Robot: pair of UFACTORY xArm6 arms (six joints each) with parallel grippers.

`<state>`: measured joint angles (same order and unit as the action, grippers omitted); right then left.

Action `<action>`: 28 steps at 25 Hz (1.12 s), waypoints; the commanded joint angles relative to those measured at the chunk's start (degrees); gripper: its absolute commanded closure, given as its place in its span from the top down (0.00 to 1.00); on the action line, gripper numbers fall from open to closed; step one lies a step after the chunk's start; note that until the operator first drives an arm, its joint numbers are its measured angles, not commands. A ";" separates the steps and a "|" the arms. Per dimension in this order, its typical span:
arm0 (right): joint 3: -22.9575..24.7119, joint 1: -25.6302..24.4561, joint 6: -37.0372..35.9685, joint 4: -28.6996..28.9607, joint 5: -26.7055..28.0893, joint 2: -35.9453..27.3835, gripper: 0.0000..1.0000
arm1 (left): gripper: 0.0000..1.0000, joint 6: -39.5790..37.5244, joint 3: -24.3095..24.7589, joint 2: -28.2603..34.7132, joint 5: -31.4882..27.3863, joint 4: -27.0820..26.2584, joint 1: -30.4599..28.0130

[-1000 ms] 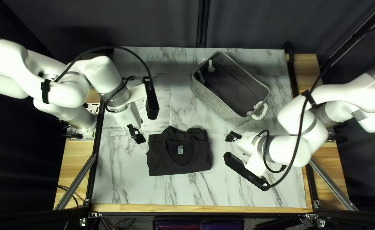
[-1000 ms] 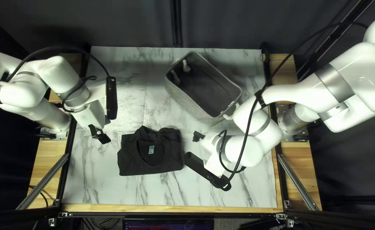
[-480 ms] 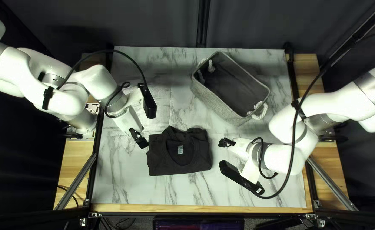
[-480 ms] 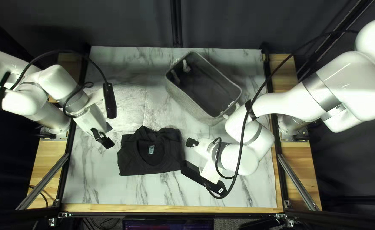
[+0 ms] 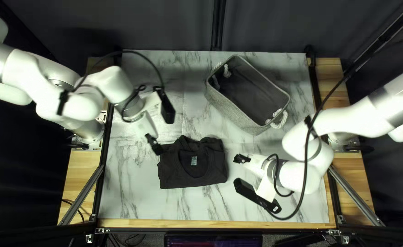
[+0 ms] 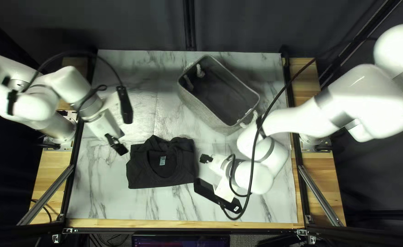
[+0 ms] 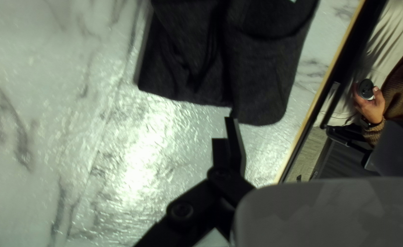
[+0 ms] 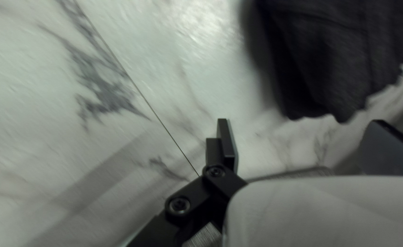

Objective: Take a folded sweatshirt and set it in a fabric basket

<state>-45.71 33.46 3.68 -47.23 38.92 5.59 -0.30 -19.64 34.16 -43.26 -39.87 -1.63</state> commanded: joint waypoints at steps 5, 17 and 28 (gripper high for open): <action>-1.65 0.92 1.46 -5.52 0.99 1.32 1.00 | 1.00 19.90 1.59 -10.22 6.09 -19.15 -3.41; -8.78 -0.87 10.37 -22.97 -1.86 13.37 1.00 | 1.00 23.63 1.63 -11.30 6.04 -22.06 -2.67; -10.83 -2.62 10.26 -26.77 -2.09 15.99 1.00 | 1.00 23.63 1.63 -11.30 6.04 -22.06 -2.67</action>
<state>-56.48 31.08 13.92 -73.38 36.97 21.14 23.33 -18.01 22.86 -37.22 -61.93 -4.30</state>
